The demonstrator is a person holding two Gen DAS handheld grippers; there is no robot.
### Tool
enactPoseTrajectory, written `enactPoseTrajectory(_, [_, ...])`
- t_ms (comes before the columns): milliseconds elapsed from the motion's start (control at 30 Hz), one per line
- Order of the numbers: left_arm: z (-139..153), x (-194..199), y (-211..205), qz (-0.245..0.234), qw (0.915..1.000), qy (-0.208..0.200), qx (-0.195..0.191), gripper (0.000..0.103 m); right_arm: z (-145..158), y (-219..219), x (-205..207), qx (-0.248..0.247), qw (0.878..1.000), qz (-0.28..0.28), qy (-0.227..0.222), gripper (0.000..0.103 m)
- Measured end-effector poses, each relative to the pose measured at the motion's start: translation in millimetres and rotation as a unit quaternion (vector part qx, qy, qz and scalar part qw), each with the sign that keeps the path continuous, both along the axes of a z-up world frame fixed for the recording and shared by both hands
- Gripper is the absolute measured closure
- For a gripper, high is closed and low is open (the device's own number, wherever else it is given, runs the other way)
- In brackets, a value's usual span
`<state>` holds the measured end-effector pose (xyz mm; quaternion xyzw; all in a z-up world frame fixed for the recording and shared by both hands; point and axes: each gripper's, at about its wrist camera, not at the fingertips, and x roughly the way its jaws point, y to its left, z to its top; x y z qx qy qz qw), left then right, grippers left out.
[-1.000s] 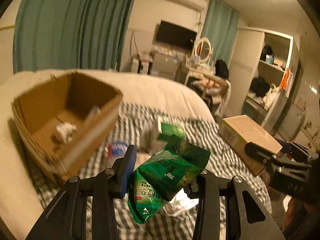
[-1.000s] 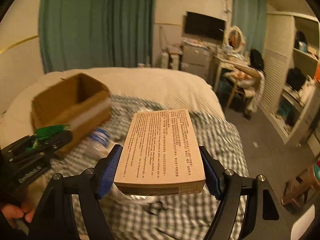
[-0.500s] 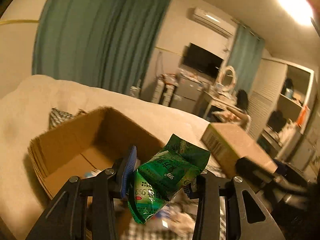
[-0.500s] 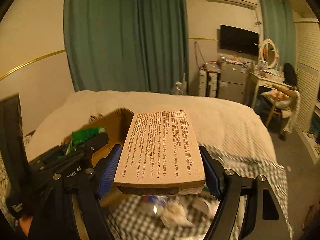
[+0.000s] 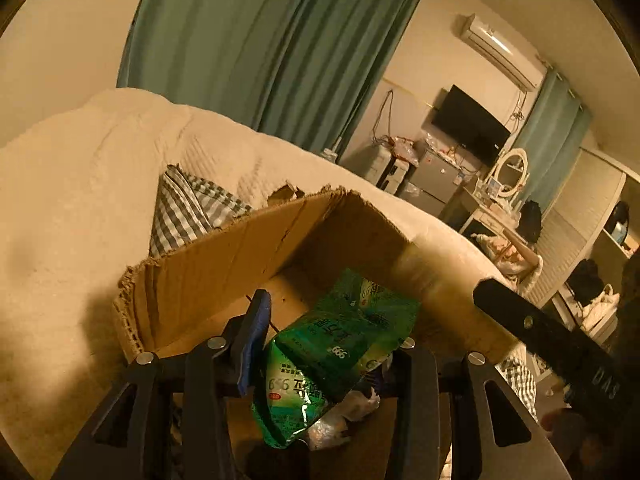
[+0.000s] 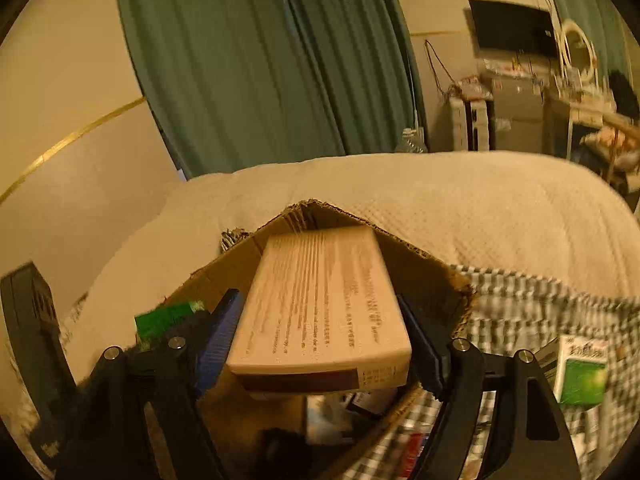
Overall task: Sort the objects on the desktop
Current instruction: 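Carry the tan box in the right tool while the left carries the green packet, then open the right tool over the box while the left releases the green packet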
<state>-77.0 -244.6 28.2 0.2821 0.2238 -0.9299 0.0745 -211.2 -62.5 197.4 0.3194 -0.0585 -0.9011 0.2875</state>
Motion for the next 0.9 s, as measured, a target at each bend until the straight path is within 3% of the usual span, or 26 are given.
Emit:
enactPoseTrajectory(33, [-1.2, -0.6, 2.4, -0.007, 1.0000, -0.003, 0.000, 0.054, 0.6, 2.2, 0.9, -0.002, 1.000, -0.008, 0.002, 0.010])
enactPoseTrajectory(67, [-1.8, -1.0, 5.3, -0.014, 0.9999, -0.006, 0.001, 0.040, 2.1, 5.7, 3.0, -0.005, 1.000, -0.016, 0.007, 0.009])
enactPoseTrajectory(100, [-0.4, -1.6, 10.0, -0.021, 0.9998, -0.007, -0.002, 0.032, 5.8, 11.5, 6.5, -0.010, 1.000, -0.022, 0.014, 0.009])
enactPoseTrajectory(133, [1.8, -0.5, 15.5, -0.022, 0.9997, -0.008, -0.007, 0.012, 9.0, 17.1, 9.7, -0.012, 0.999, -0.027, 0.019, 0.009])
enactPoseTrajectory(167, [5.0, 2.5, 20.7, -0.013, 0.9998, -0.011, -0.012, 0.002, 12.1, 21.6, 12.9, -0.012, 0.999, -0.032, 0.022, 0.009])
enactPoseTrajectory(400, [30.1, 31.4, 49.9, -0.021, 0.9995, 0.009, -0.022, 0.000, 41.2, 82.0, 53.4, 0.009, 0.997, -0.069, 0.043, 0.009])
enactPoseTrajectory(600, [29.8, 64.4, 93.5, -0.044, 0.9984, -0.008, -0.035, 0.000, 65.1, 155.9, 102.4, 0.035, 0.991, -0.118, 0.059, 0.009])
enactPoseTrajectory(767, [-8.2, 87.5, 157.3, -0.102, 0.9933, -0.051, -0.020, 0.000, 53.4, 207.5, 134.9, 0.055, 0.985, -0.161, 0.040, 0.009])
enactPoseTrajectory(900, [-39.4, 95.0, 203.8, -0.143, 0.9854, -0.090, -0.016, 0.000, 17.1, 246.6, 158.2, 0.085, 0.980, -0.181, 0.014, 0.009])
